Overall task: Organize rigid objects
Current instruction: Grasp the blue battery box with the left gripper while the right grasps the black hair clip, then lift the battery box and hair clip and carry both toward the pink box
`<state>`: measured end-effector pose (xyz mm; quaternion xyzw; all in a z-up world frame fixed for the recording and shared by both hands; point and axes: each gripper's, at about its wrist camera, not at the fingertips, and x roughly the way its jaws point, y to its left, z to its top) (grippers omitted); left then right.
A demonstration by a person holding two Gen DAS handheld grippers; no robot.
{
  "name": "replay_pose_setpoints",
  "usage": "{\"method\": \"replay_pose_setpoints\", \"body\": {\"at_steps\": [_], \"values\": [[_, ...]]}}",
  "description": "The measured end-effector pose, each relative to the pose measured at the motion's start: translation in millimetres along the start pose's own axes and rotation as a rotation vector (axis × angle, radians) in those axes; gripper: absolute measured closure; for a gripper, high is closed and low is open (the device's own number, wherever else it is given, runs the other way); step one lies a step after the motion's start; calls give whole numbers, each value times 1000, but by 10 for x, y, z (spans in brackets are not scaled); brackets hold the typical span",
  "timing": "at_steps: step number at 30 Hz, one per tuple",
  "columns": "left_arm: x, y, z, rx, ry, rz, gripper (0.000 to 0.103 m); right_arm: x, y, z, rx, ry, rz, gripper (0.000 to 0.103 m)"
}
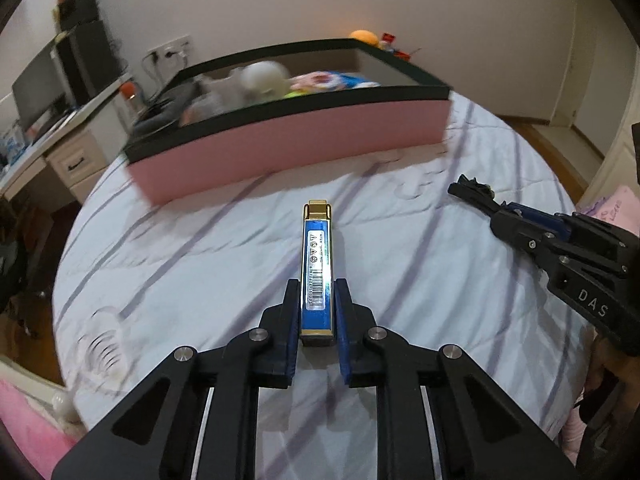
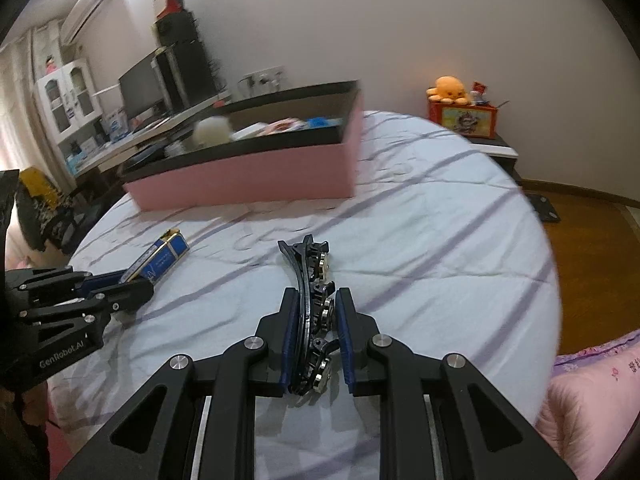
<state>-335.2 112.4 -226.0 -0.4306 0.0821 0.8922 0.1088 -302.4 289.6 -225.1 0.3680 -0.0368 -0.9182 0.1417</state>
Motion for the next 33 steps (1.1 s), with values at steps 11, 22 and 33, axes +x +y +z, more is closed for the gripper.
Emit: {"method": "replay_pose_setpoints", "body": {"at_steps": [11, 22, 33], "values": [[-185, 459, -319, -82, -18, -13, 84, 108, 676, -16, -96, 56, 47, 84], [-86, 469, -267, -92, -48, -35, 77, 176, 758, -46, -124, 94, 19, 83], [-138, 426, -272, -51, -86, -7, 88, 202, 842, -40, -180, 106, -22, 83]]}}
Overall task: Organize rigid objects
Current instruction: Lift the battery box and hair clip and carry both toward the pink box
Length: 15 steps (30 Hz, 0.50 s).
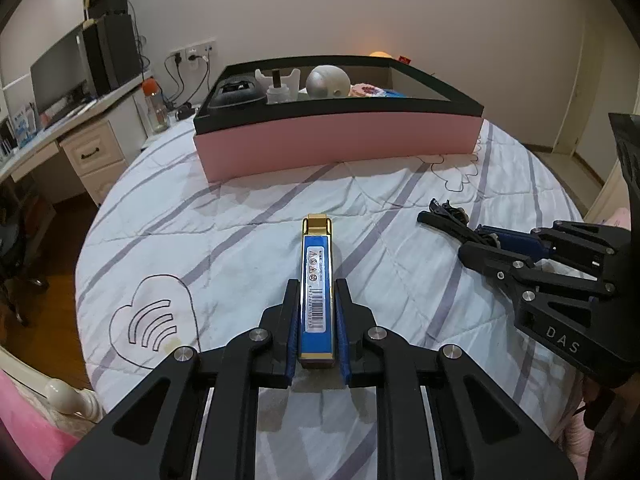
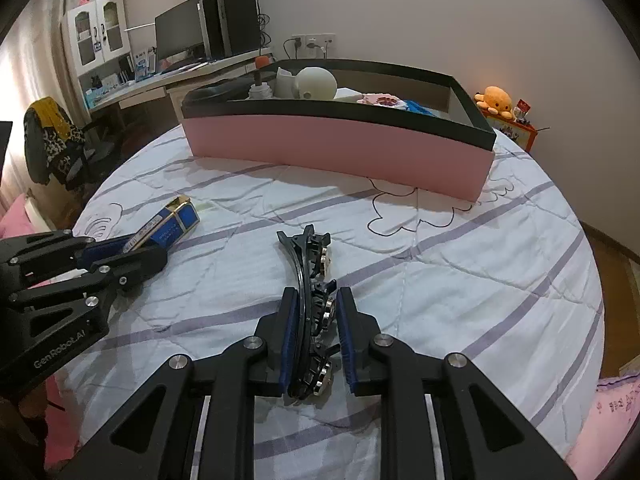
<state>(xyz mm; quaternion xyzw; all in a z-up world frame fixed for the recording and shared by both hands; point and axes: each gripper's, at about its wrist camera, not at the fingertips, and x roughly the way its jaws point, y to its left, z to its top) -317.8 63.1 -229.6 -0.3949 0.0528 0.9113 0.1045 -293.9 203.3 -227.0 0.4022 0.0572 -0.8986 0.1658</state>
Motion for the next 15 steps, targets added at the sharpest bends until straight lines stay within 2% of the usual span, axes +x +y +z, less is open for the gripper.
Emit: {"method": "replay_pose_setpoints", "body": {"at_steps": [6, 15], "values": [[-104, 7, 1, 1, -22, 9, 88, -63, 30, -30, 2, -21, -23, 84], [-326, -14, 24, 5, -71, 3, 88, -245, 67, 1, 26, -63, 10, 84]]}}
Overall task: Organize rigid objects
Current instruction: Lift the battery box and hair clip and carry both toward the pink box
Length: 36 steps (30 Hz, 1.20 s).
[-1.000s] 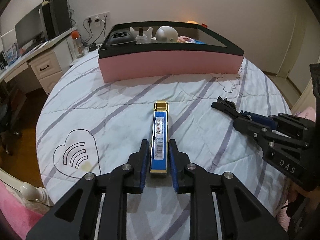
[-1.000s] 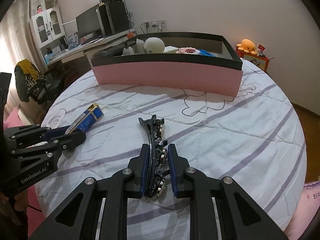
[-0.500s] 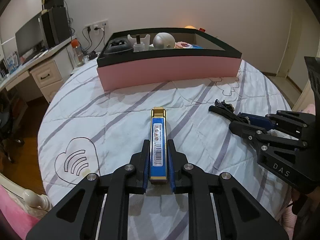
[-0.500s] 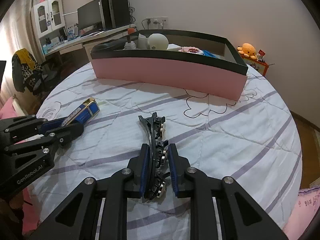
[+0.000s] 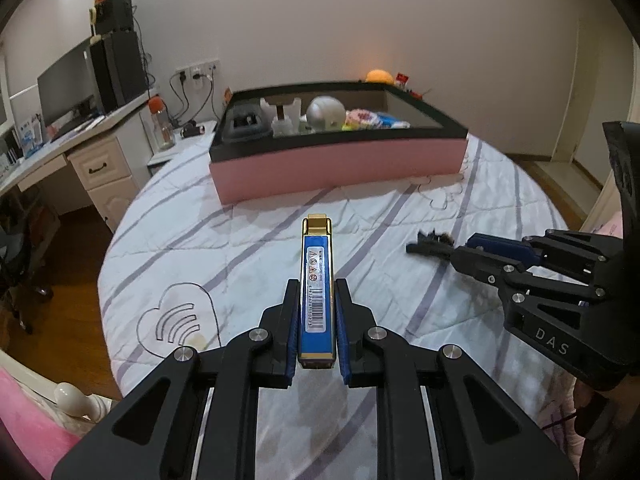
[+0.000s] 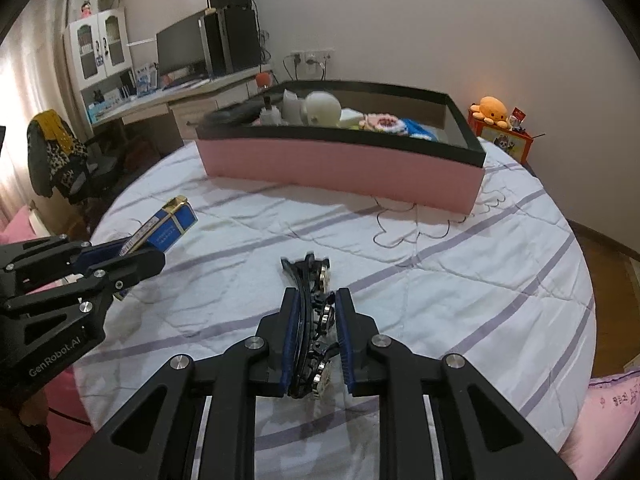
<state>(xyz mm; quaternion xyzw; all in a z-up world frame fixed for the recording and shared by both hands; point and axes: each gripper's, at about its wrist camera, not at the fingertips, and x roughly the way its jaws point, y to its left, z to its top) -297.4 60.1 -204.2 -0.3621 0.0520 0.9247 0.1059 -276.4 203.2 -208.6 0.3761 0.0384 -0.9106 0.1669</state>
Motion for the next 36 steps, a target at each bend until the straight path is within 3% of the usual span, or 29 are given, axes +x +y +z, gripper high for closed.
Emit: {"method": "replay_pose_setpoints", "body": {"at_steps": [23, 36], "values": [[-683, -64, 160, 14, -161, 2, 88, -644, 115, 110, -9, -162, 30, 85], [-994, -83, 501, 46, -270, 12, 88, -957, 10, 369, -21, -246, 30, 85]]}}
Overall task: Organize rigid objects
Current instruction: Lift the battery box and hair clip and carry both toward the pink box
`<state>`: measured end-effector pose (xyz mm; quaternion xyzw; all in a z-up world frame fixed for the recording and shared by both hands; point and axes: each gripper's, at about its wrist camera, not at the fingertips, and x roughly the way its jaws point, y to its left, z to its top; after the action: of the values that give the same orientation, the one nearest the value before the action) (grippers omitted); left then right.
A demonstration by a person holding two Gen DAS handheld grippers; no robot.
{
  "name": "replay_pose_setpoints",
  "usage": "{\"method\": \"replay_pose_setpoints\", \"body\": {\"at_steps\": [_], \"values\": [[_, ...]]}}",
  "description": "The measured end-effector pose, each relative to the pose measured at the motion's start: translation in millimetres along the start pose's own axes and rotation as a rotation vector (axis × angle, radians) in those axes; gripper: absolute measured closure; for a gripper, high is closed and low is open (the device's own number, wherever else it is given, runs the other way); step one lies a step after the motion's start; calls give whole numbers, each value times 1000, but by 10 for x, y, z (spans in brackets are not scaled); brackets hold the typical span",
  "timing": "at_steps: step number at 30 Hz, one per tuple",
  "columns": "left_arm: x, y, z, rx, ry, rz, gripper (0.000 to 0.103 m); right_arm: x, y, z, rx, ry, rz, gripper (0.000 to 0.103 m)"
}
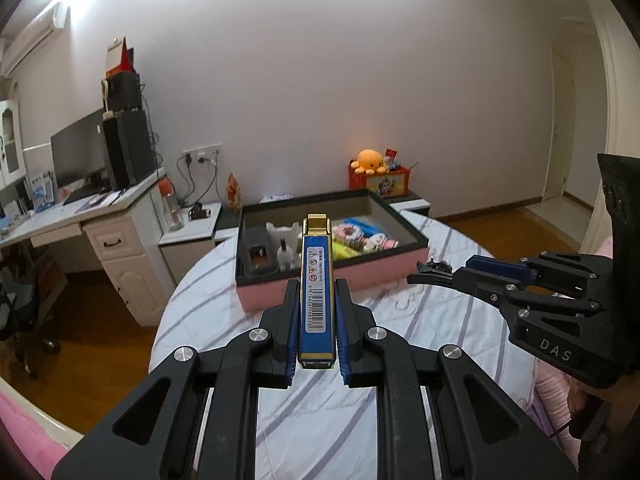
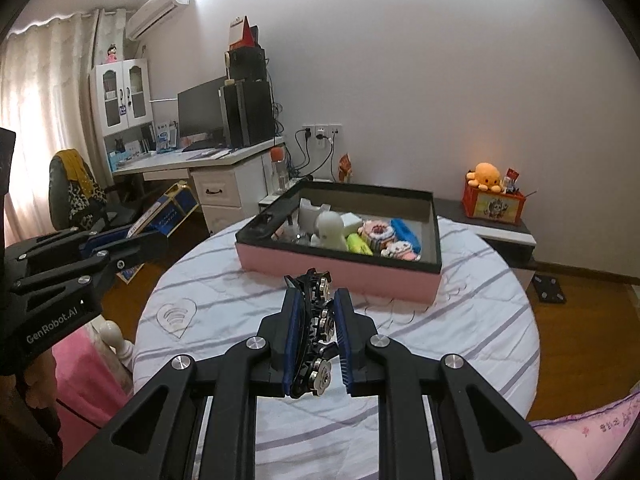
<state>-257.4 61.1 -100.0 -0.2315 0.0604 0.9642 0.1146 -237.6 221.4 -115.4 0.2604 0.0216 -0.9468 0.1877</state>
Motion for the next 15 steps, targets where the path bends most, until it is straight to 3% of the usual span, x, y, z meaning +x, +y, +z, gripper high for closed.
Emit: {"method": "replay_pose_setpoints", "body": {"at_steps": [15], "values": [[284, 155, 264, 24, 8, 13, 88, 66, -167, 195, -2, -15, 8, 85]]}}
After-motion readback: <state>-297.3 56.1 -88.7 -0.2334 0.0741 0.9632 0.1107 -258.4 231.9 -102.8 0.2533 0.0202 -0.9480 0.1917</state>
